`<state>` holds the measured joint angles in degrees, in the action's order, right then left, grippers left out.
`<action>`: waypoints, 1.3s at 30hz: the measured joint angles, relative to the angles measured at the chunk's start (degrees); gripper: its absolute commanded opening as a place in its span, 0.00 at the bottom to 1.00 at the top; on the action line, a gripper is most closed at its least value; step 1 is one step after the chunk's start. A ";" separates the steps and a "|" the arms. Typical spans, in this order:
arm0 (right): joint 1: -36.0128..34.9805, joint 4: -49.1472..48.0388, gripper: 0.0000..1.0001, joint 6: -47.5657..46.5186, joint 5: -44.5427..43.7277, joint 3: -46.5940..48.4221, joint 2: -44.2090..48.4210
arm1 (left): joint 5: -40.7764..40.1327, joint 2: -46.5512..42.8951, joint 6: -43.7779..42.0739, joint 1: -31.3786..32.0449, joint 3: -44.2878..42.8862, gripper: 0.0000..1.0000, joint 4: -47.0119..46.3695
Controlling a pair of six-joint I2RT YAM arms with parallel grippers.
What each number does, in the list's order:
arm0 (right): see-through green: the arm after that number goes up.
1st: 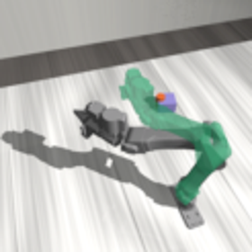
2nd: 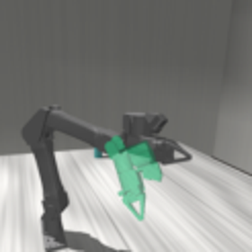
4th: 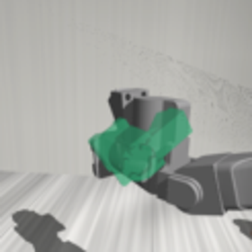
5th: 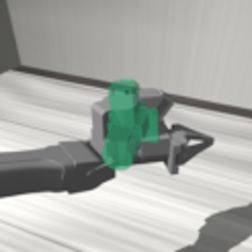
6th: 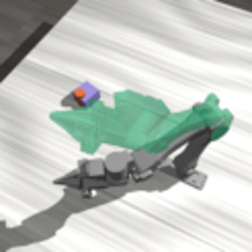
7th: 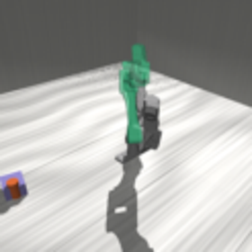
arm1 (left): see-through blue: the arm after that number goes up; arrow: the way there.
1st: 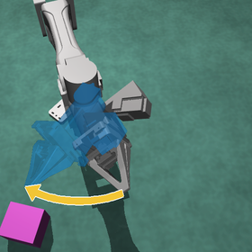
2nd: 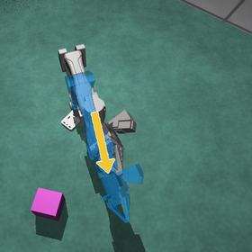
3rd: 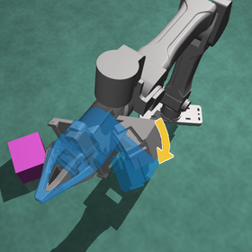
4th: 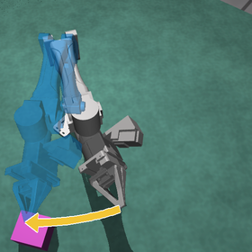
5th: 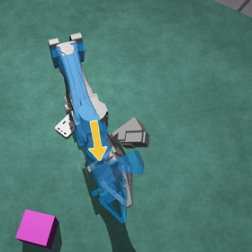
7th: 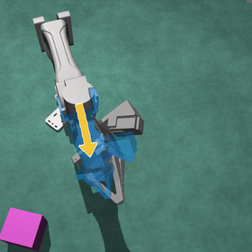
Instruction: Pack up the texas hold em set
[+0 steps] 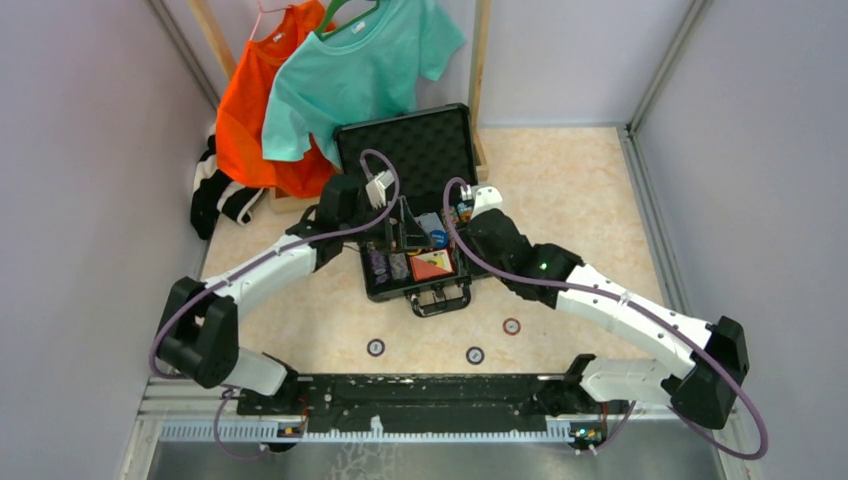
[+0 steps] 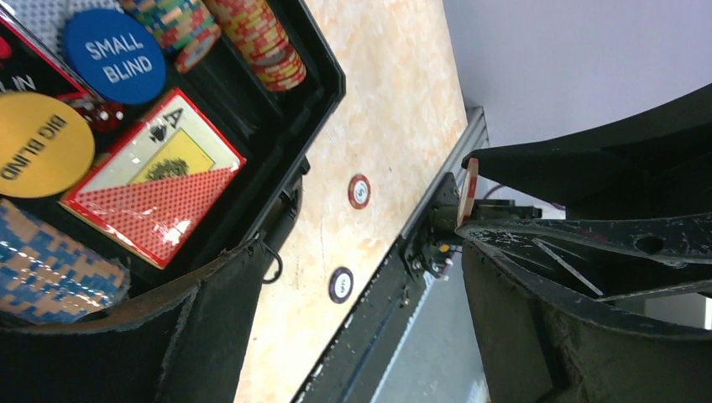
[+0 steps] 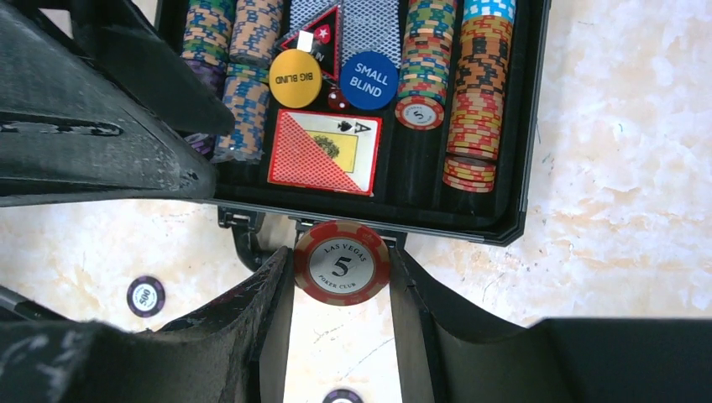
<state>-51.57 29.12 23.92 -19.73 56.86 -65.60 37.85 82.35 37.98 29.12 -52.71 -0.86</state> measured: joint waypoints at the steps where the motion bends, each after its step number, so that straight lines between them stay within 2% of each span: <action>1: -0.02 0.00 0.29 -0.20 0.09 0.00 0.24 | 1.05 0.46 0.37 0.00 -0.07 0.92 0.33; 8: -0.48 -0.57 0.29 -0.94 1.38 -0.24 0.09 | 4.24 2.34 1.99 0.11 -2.58 0.92 1.60; 15: -1.73 -1.75 0.29 -1.44 2.71 -0.24 -1.68 | 6.38 5.01 2.78 0.74 -5.90 0.86 1.36; 39: -2.67 -4.24 0.29 -3.58 4.22 -0.13 -4.46 | 14.21 10.16 4.39 2.29 -5.66 0.75 1.25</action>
<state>-54.24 24.88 20.34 -15.51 56.73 -70.06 52.05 92.51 42.37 31.42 -58.37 0.38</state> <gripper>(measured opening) 0.413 0.768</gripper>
